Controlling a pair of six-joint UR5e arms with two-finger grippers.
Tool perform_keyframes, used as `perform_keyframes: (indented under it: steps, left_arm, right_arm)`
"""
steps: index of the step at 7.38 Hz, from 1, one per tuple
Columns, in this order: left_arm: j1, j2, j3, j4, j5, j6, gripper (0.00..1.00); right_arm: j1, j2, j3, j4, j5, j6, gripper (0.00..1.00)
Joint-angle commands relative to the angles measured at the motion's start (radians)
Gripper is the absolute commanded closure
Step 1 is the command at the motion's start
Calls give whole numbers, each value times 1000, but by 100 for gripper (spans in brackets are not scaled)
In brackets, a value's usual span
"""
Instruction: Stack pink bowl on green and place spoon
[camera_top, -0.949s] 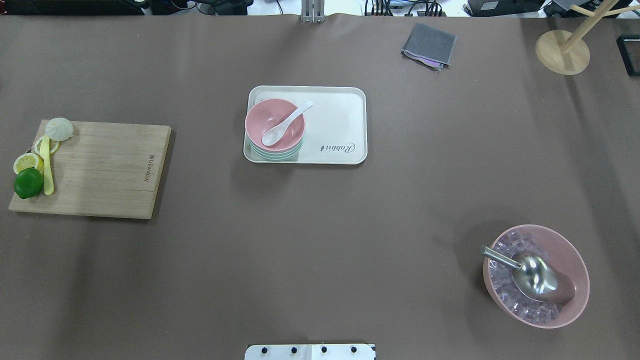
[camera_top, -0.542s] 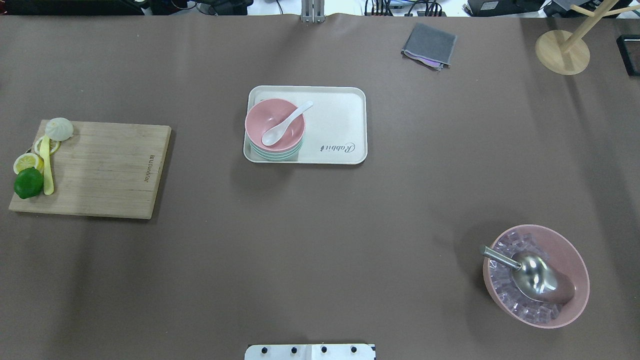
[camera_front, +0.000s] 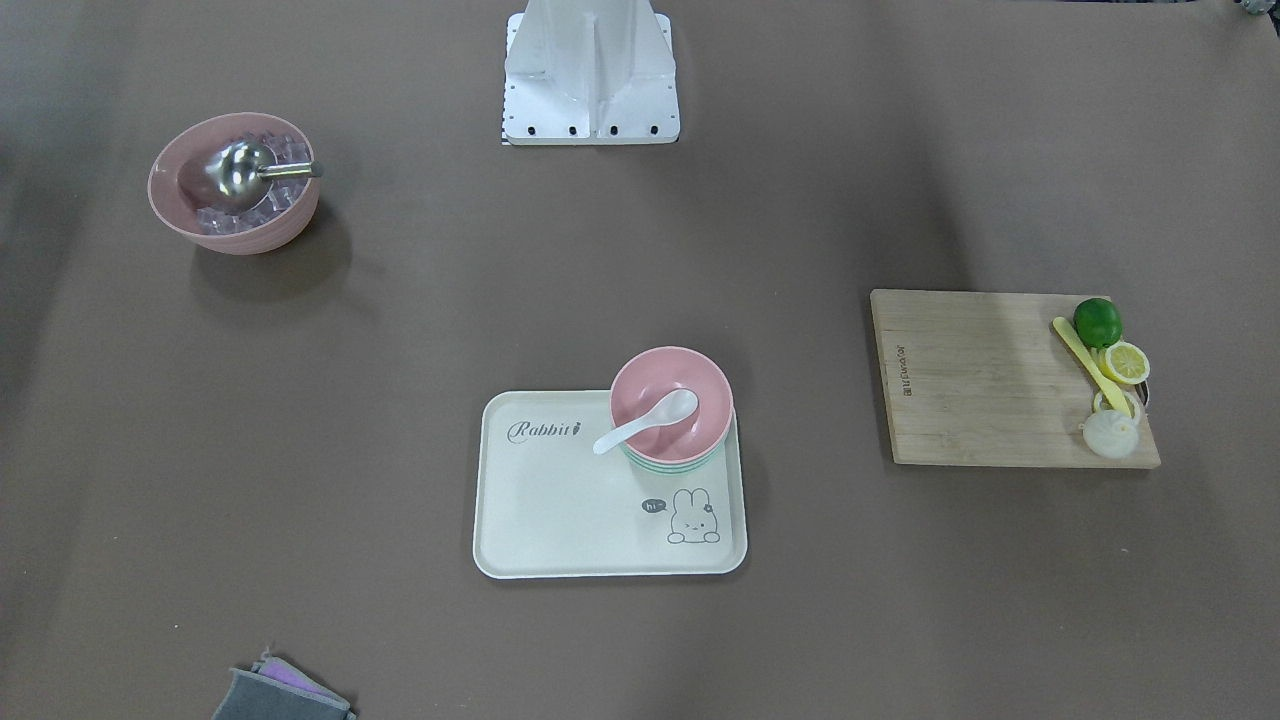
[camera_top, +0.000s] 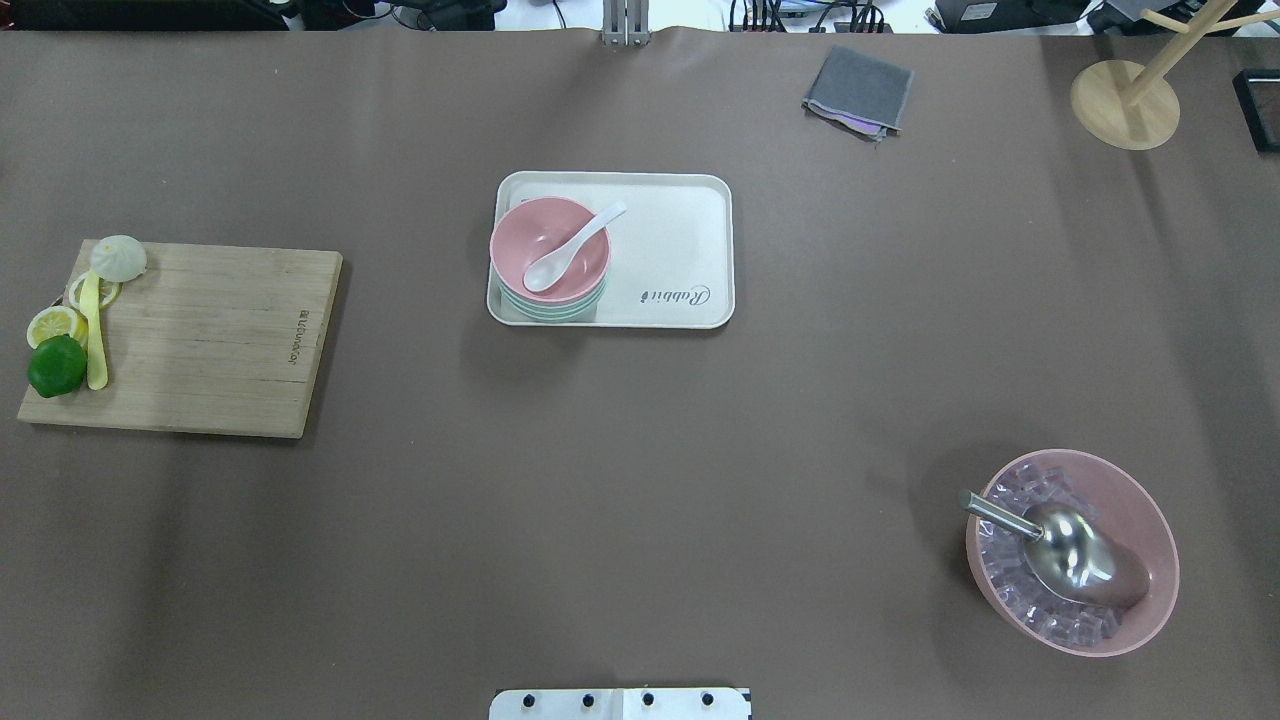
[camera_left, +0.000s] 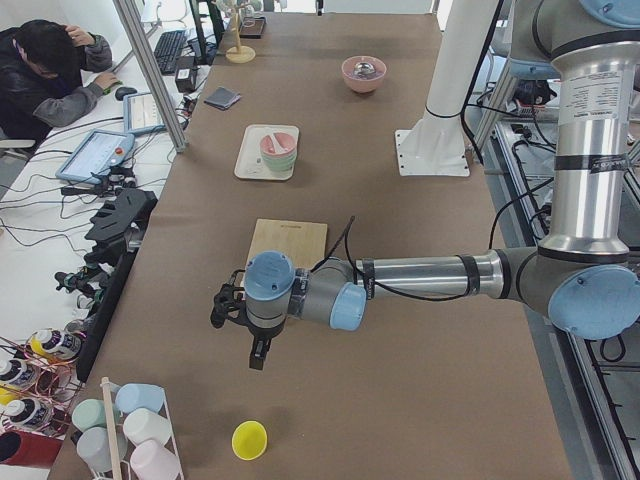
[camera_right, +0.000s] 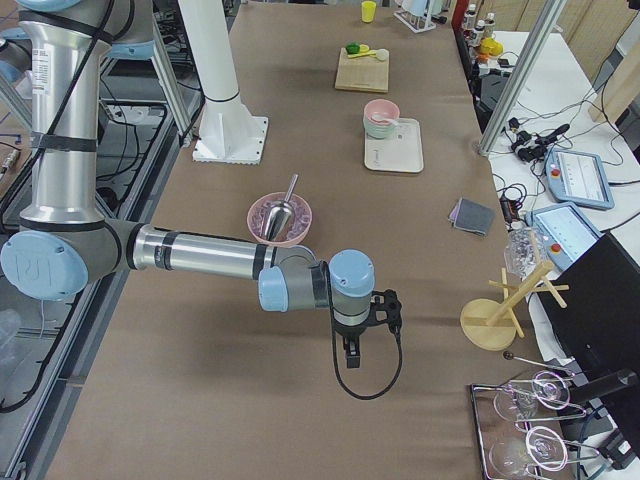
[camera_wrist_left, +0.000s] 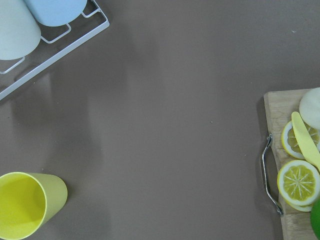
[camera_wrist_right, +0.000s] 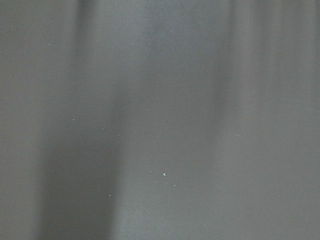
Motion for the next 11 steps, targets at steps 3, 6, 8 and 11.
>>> perform_keyframes:
  steps: [3,6,8,11]
  left_arm:
    - [0,11,-2,0,-2,-2,2]
    - [0,11,-3,2,-2,0,2]
    - [0,11,-2,2,-2,-2,2]
    - [0,11,-2,2,-2,-2,2]
  right_arm:
    - [0,-10,-1,8,0,2,0]
    - [0,-39,-22,96,0,3,0]
    - [0,-39,-47,162,0,0,0]
    - [0,-39,-47,179,-2,0,0]
